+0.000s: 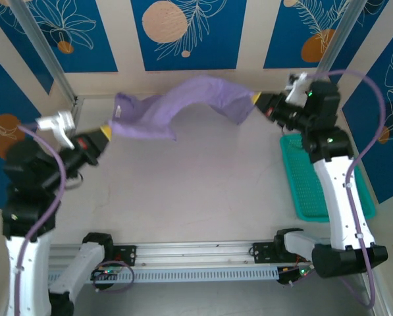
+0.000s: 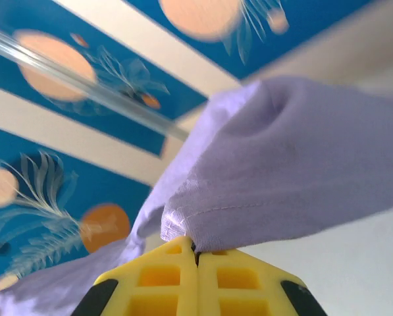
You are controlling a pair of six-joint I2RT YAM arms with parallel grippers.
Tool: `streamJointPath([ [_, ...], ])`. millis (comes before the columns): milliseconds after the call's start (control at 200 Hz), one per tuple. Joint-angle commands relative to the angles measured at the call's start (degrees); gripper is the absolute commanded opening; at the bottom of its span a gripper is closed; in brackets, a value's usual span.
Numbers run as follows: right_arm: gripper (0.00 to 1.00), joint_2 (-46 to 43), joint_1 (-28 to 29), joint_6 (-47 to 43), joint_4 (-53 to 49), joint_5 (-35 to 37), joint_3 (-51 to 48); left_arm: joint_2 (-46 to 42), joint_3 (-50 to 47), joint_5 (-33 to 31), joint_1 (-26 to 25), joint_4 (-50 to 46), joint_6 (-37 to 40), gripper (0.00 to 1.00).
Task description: Fold and stack the t-shirts
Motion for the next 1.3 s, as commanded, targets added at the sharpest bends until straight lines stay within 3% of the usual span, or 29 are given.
streamJointPath([
  [0,0.0,-4.49,2.02,-4.07,-10.1,0.93,-15.24,-10.0,-13.89,-8.25,-0.14,-19.48,-4.6,0.02],
  [65,0.0,-10.53,2.26,-4.8,-14.11,1.77,-24.37,-17.83,-18.95,-9.43,-0.13,-25.26,-7.79,0.0],
  [100,0.0,-14.57,2.07,-4.35,-17.21,2.85,-27.34,-20.38,-18.1,-13.44,-0.13,-30.38,-10.45,0.01],
  [140,0.0,-18.78,1.49,-3.14,-18.87,2.53,-30.59,-22.81,-16.71,-18.38,-0.19,-34.77,-13.84,0.1],
  [245,0.0,-28.06,0.84,-0.16,-23.41,2.37,-35.49,-23.91,-11.83,-29.15,-0.18,-39.09,-17.09,0.09],
  [265,0.04,-29.21,0.81,0.26,-24.51,2.68,-35.86,-23.15,-10.65,-31.79,-0.18,-39.86,-17.29,0.07],
  [320,0.26,-30.54,0.85,0.86,-27.9,4.32,-35.97,-20.68,-8.8,-35.78,-0.18,-38.7,-16.53,0.04],
  [360,0.41,-30.79,0.88,1.26,-30.05,6.04,-35.5,-18.46,-8.59,-35.65,-0.17,-35.69,-14.27,0.21],
  [395,0.55,-30.83,0.88,2.14,-31.8,8.61,-34.91,-15.94,-8.04,-35.66,-0.14,-34.28,-13.39,0.49],
  [415,0.6,-30.74,0.86,2.69,-32.32,9.88,-34.62,-14.39,-7.63,-35.96,-0.16,-33.9,-13.24,0.59],
  [500,0.66,-28.98,0.72,4.42,-33.8,15.88,-32.66,-8.7,-6.11,-37.44,-0.15,-30.62,-9.79,0.65],
  [595,0.66,-25.82,0.66,7.86,-34.24,22.29,-30.24,-3.51,-3.73,-43.4,-0.15,-27.82,-8.48,0.91],
  [635,0.66,-24.58,0.72,8.84,-32.47,24.03,-29.63,-1.46,-4.01,-43.37,-0.18,-23.58,-6.61,0.96],
  [740,0.6,-17.48,1.12,9.35,-22.58,23.31,-29.24,9.09,-5.31,-36.62,-0.15,-13.98,-4.72,0.86],
  [835,0.51,-0.54,3.9,7.89,-18.26,21.85,-23.39,24.5,-5.05,-22.98,-0.41,-7.82,-4.76,0.69],
  [890,0.45,9.39,6.48,7.08,-19.37,23.67,-17.81,34.06,-3.24,-18.33,-1.07,-7.42,-4.16,0.56],
  [965,0.35,21.19,9.65,5.29,-19.7,24.61,-11.73,44.38,-0.18,-18.33,-2.81,-8.73,-1.9,0.51],
  [1095,0.34,36.45,11.97,7.89,-19.59,22.56,-5.35,58.75,4.59,-16.55,-4.72,-9.87,-0.56,0.49],
  [1295,0.35,51.11,14.27,10.24,-18.44,20.95,3.39,75.1,10.87,-17.1,-6.09,-11.43,-1.89,0.49],
])
